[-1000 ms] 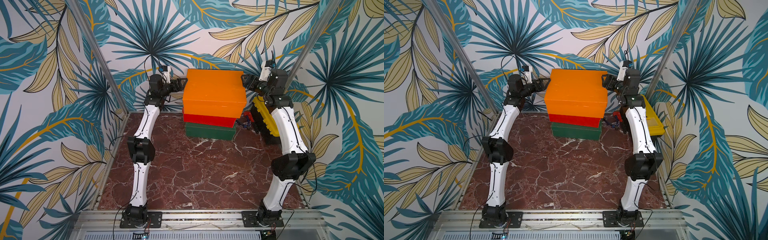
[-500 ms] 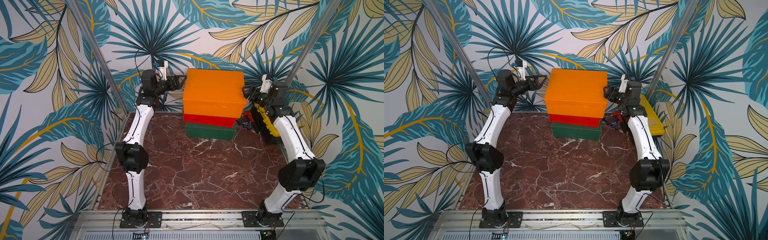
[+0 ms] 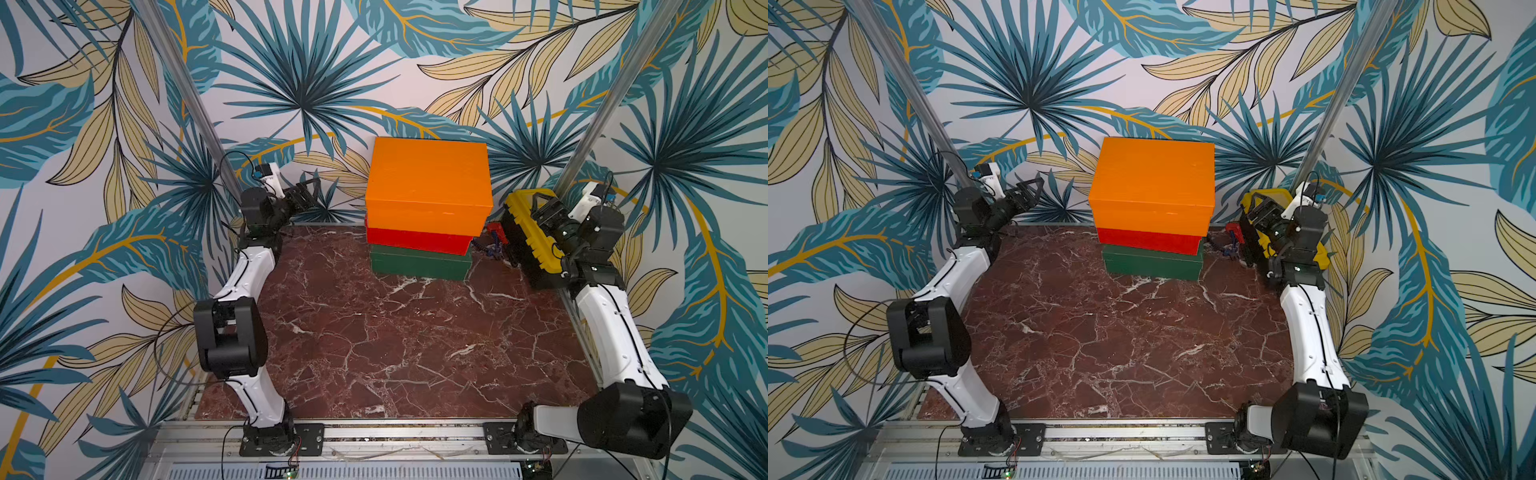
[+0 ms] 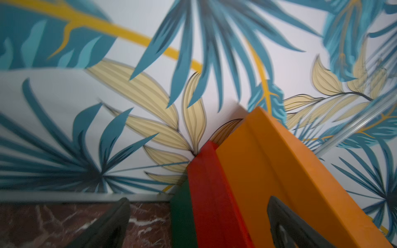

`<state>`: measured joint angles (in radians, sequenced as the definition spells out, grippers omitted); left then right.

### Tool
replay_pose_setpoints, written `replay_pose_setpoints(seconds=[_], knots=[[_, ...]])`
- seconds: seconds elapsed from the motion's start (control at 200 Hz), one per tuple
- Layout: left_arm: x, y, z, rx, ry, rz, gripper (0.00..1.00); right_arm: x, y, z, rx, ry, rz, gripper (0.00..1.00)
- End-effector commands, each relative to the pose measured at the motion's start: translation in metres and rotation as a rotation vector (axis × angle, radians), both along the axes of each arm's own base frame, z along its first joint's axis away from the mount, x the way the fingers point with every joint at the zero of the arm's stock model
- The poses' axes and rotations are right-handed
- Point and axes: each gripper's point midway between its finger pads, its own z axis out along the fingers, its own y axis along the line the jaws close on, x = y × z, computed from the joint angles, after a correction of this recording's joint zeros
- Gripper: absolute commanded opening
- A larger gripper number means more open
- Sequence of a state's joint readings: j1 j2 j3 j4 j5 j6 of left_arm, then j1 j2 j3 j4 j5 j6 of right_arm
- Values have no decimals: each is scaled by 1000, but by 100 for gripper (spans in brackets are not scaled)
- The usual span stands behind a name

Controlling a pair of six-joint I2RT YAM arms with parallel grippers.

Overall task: Stack the shoeboxes
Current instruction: Move the shoebox to the center of the board.

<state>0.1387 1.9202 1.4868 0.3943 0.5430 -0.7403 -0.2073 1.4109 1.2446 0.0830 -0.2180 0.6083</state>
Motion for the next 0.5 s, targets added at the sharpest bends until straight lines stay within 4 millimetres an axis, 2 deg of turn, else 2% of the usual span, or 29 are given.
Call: replay_pose_setpoints(seconds=[0.0, 0.065, 0.235, 0.31, 0.406, 0.496], knots=[[16, -1, -71, -181, 175, -9, 98, 23, 8, -72, 131, 146, 46, 72], [23, -7, -98, -212, 231, -25, 97, 36, 12, -100, 171, 192, 74, 70], [31, -29, -152, -277, 351, -41, 93, 69, 28, -161, 261, 299, 150, 63], [36, -49, -173, -313, 403, -86, 82, 82, 30, -189, 317, 332, 158, 59], [42, -77, -191, -358, 452, -156, 68, 97, 37, -218, 391, 357, 188, 52], [42, -100, -201, -377, 483, -193, 65, 108, 49, -237, 439, 379, 228, 49]])
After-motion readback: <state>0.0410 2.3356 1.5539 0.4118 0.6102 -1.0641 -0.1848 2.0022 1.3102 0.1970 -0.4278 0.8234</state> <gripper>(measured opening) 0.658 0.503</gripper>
